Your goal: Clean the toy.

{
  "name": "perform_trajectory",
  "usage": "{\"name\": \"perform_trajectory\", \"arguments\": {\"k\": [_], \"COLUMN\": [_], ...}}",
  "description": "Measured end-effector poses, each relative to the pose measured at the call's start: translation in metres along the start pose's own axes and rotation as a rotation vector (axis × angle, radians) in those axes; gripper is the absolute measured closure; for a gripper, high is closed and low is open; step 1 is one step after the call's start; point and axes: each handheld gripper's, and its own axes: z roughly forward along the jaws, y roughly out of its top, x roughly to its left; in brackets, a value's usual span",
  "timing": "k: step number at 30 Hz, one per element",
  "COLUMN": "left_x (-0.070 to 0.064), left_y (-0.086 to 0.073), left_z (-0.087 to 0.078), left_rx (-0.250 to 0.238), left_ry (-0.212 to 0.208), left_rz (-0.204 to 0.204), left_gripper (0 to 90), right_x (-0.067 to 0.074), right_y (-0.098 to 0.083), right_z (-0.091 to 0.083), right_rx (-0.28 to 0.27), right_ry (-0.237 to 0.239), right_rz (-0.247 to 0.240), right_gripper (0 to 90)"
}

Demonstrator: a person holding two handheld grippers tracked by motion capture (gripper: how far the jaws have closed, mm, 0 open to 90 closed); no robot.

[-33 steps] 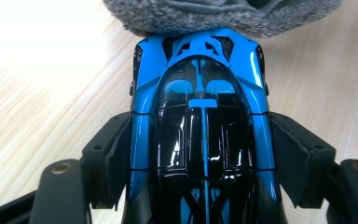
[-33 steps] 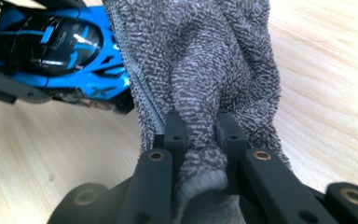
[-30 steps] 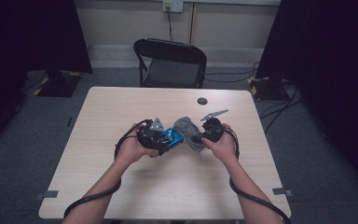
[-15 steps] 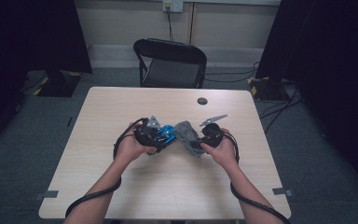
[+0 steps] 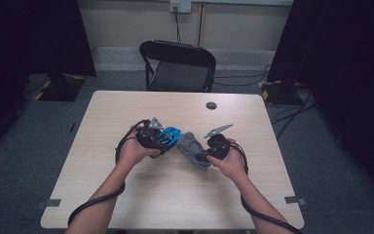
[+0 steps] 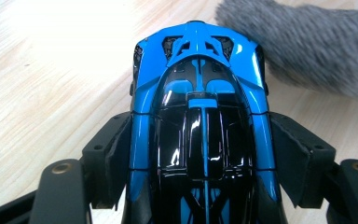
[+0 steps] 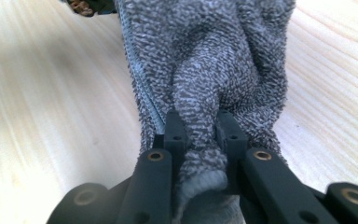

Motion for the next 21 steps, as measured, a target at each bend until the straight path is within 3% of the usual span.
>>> {"name": "perform_trajectory", "arguments": {"k": [7, 16, 21], "left_x": [-0.003, -0.023, -0.033], "left_y": [0.001, 0.002, 0.005], "left_z": [-0.006, -0.005, -0.003], "left_rx": [-0.003, -0.021, -0.018], "left_ry": [-0.011, -0.058, -0.082], "left_rz": [0.020, 0.061, 0.095], "left_gripper": [28.4, 28.4, 28.4], "right_x": [-0.010, -0.035, -0.039], "right_y": [0.000, 0.008, 0.017], "right_z": [-0.018, -0.039, -0.040], "right_rx": [-0.035, -0.089, -0.090], "right_ry": [-0.030, -0.097, -0.114], "right_rz": [0.020, 0.089, 0.107], "right_gripper": [78.0, 78.0, 78.0]}}
